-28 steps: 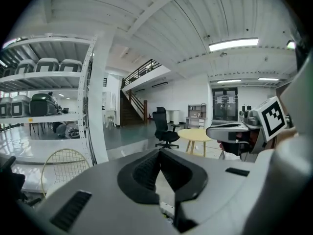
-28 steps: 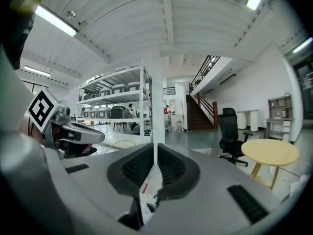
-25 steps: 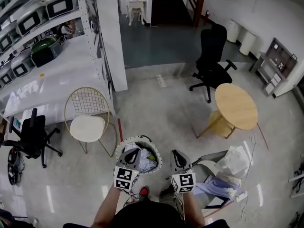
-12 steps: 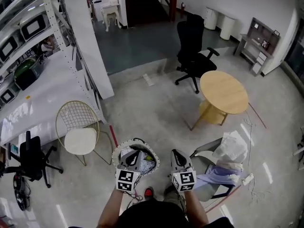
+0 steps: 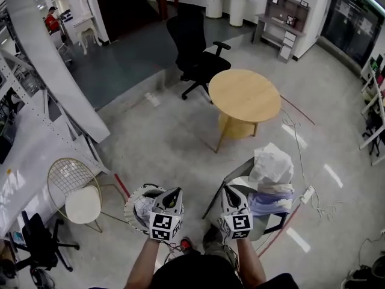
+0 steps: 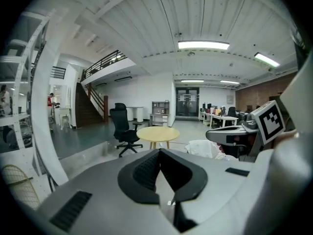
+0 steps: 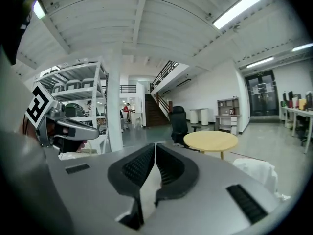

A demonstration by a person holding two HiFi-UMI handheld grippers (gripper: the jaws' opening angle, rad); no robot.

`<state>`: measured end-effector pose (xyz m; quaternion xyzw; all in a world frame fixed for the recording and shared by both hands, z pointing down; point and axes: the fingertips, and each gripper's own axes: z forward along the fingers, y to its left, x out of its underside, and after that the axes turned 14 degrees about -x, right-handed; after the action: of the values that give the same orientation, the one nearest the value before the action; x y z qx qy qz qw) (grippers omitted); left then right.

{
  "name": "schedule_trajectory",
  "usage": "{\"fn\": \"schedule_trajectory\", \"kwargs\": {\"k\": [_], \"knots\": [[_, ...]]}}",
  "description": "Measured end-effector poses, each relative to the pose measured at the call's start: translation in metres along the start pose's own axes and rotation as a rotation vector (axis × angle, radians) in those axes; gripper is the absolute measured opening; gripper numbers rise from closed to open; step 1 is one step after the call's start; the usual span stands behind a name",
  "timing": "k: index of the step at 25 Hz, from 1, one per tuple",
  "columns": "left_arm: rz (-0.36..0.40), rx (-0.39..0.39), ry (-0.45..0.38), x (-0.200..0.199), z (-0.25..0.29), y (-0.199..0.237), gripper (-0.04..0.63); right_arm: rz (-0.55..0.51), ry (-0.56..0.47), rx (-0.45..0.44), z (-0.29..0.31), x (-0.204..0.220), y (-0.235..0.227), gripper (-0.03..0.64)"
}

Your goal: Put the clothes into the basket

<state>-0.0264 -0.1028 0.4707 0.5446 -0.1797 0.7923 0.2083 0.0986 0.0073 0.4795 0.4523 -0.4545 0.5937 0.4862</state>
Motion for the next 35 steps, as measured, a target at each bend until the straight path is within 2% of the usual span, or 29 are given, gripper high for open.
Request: {"fn": "schedule_trajectory", "kwargs": {"k": [13,18,22,28,35], "knots": [[0.11,0.32,0.036,-0.021,0.121,-0.157,0.008,0.075,0.027,0.338,-0.075,0.015,-0.162,0.037],[0.144,0.419,0.051,-0.024,0.16,-0.212,0.008,0.118,0.034,0.416,-0.098,0.02,-0.209,0.037],[0.158,0.473,0.071,-0.02,0.187,-0.246,0.008,0.132,0.029,0.479,-0.114,0.032,-0.247,0.037],[0.185,0.53,0.109,-0.011,0.222,-0.294,0.008,0.178,0.073,0.529,-0.132,0.075,-0.293,0.037],[0.223,0.577,0.173,0.002,0.257,-0.326,0.007,0.241,0.109,0.575,-0.138,0.101,-0.333,0.037]]}}
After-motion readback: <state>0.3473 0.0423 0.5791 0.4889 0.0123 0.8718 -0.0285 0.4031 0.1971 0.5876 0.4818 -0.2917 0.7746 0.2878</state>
